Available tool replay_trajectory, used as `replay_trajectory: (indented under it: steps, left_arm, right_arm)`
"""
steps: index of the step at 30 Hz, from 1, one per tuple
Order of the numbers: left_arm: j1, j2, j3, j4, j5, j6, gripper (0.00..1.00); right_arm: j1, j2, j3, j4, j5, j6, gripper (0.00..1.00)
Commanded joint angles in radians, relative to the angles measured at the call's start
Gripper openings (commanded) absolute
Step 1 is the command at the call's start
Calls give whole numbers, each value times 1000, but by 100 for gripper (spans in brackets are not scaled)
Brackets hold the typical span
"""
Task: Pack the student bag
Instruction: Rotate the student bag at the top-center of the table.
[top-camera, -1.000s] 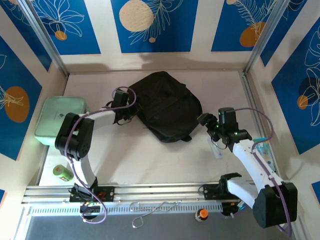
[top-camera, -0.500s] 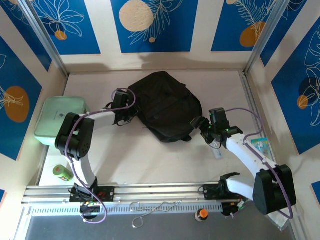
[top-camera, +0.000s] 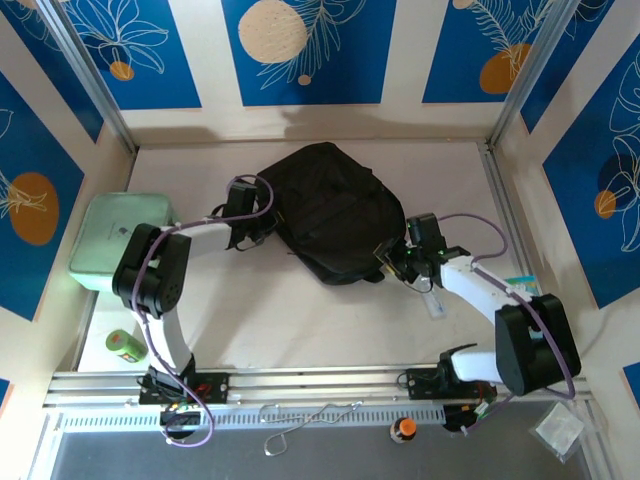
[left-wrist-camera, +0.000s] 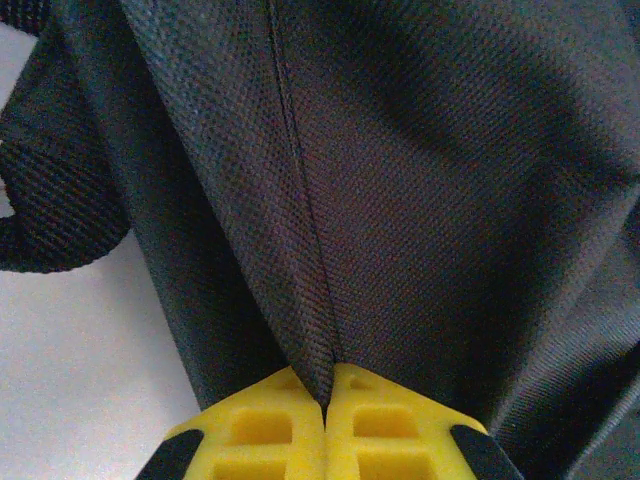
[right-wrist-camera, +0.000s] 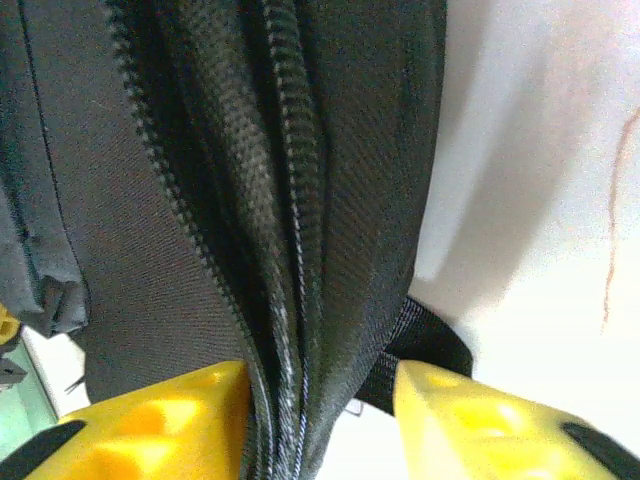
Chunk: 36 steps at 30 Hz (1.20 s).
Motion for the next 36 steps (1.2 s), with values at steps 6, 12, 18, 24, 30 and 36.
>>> replay_trajectory:
  steps: [6, 12, 18, 24, 30, 36]
  left_arm:
    - [10, -235, -81, -24, 58, 52, 0]
    - [2, -288, -82, -22, 173, 13, 0]
    - [2, -266, -78, -9, 170, 8, 0]
    - [1, -232, -96, 52, 184, -24, 0]
    - [2, -223, -102, 70, 188, -30, 0]
    - [2, -218, -112, 75, 186, -32, 0]
  right_arm:
    - [-30, 205, 177, 37, -4, -136, 23]
    - [-47, 349, 371, 27, 52, -241, 24]
    - [-61, 449, 514, -87, 86, -308, 38]
    - [-61, 279, 475, -185, 202, -321, 59]
    - [-36, 133, 461, -355, 224, -300, 64]
    - [98, 38, 438, -358, 110, -193, 65]
